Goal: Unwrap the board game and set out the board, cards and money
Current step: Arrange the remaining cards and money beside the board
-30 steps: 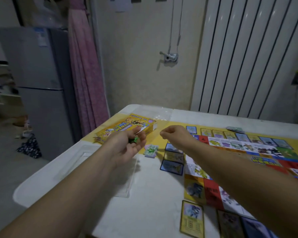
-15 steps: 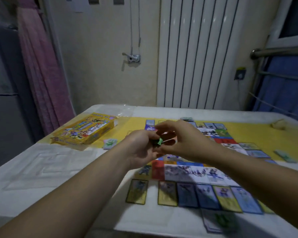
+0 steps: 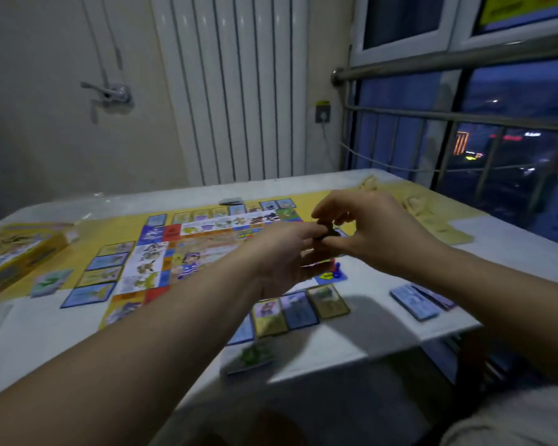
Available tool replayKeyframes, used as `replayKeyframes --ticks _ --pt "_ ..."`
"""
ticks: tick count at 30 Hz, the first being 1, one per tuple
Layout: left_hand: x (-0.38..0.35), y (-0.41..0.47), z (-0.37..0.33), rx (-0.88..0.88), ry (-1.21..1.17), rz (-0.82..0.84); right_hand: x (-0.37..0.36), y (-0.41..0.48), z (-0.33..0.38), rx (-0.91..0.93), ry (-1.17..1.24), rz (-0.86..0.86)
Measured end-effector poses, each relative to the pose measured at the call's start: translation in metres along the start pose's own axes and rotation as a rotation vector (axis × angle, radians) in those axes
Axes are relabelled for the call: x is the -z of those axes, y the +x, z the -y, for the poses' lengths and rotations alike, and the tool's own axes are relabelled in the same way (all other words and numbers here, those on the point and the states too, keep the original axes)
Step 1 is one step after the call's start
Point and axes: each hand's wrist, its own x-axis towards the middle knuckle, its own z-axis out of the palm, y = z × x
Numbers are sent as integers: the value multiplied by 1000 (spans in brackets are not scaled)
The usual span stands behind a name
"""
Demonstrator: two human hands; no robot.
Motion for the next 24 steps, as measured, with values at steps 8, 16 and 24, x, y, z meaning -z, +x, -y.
replayKeyframes --ticks 8,16,24 --pt "-61 50 21 -121 185 -19 58 -29 -59 -338 214 239" --pt "-69 86 37 -173 448 -38 37 -41 -113 -687 659 197" --pt "-59 114 45 -220 983 -49 9 -31 -136 -672 426 245"
